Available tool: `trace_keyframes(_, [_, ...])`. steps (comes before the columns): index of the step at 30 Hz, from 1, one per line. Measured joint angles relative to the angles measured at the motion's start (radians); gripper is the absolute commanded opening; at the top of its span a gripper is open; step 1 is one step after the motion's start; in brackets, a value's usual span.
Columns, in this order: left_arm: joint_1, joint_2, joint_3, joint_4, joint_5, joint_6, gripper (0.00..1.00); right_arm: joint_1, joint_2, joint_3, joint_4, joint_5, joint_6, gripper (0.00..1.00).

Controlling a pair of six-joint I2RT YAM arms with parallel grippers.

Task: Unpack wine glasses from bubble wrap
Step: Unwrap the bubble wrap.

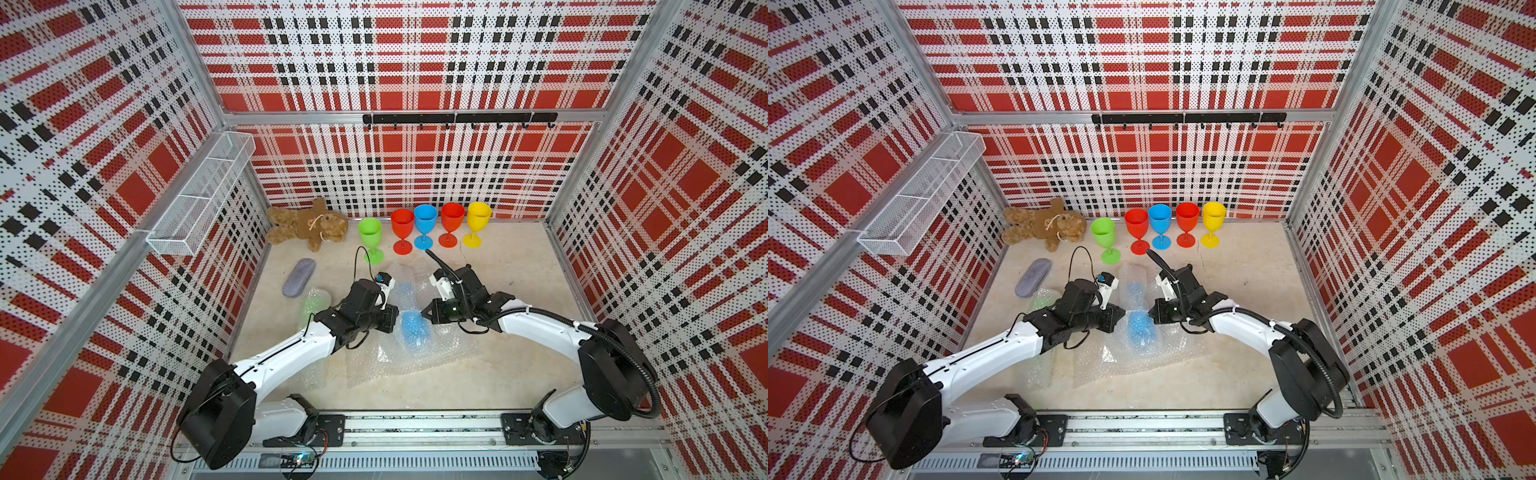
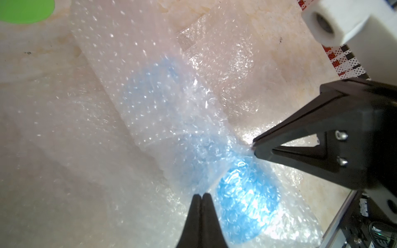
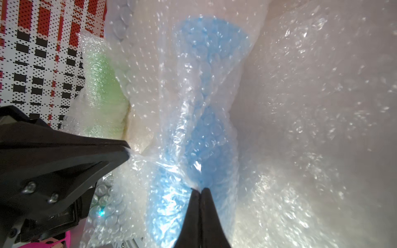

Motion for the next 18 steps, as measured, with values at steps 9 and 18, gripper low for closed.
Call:
trace_keyframes(9, [0.0, -0.004, -0.005, 0.0, -0.011, 0.003, 0.0, -0.018, -0.023, -0.033, 0.011, 0.008, 0.002, 0.0])
trace_keyframes(18, [0.047, -0.006, -0.01, -0.062, -0.117, 0.008, 0.0, -0.095, -0.033, -0.098, -0.07, 0.124, 0.004, 0.0])
